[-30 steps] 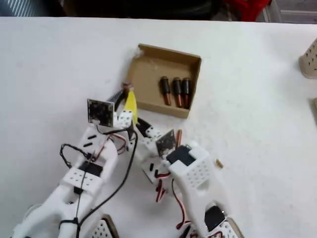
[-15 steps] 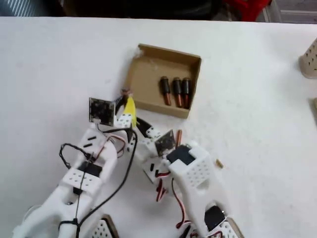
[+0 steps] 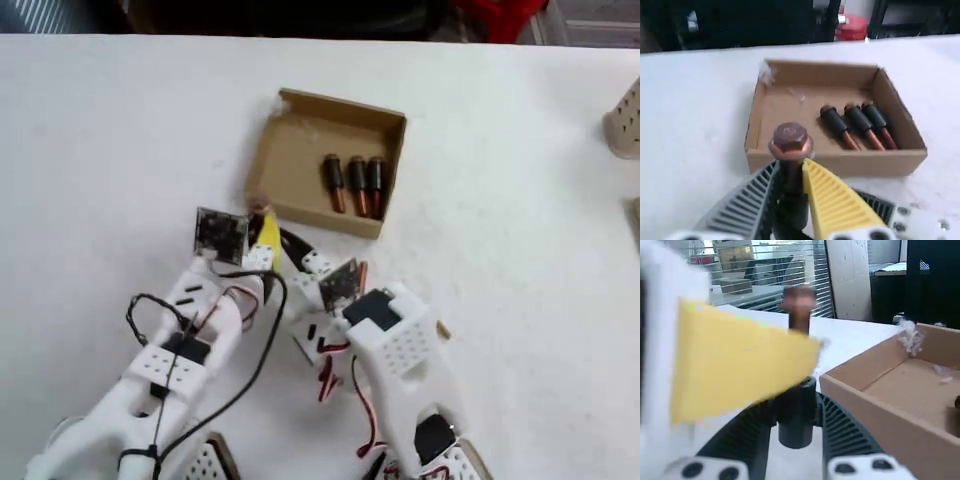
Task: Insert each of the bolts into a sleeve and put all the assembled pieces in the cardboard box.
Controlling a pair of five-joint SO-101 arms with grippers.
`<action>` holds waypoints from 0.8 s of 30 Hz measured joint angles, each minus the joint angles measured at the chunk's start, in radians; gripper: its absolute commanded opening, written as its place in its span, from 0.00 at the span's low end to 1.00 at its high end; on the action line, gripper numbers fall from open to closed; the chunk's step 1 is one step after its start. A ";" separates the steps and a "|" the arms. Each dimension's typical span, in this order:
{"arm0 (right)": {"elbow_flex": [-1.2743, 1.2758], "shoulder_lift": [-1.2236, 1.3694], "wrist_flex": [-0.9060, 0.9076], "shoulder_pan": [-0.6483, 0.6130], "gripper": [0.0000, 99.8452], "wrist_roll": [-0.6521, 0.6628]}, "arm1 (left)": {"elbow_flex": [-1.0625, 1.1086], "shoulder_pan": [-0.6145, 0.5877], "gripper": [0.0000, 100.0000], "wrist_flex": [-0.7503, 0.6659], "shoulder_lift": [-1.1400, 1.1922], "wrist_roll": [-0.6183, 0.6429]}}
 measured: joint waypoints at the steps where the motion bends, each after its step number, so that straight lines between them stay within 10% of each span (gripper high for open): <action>1: 0.000 0.000 0.000 0.000 0.02 0.000 | 0.000 0.000 0.02 0.014 0.000 0.000; 13: 0.000 0.000 0.000 0.000 0.02 0.000 | 0.000 0.000 0.03 0.026 0.000 0.000; 24: 0.000 0.000 0.000 0.021 0.02 -0.002 | 0.000 -0.051 0.33 0.037 0.000 0.003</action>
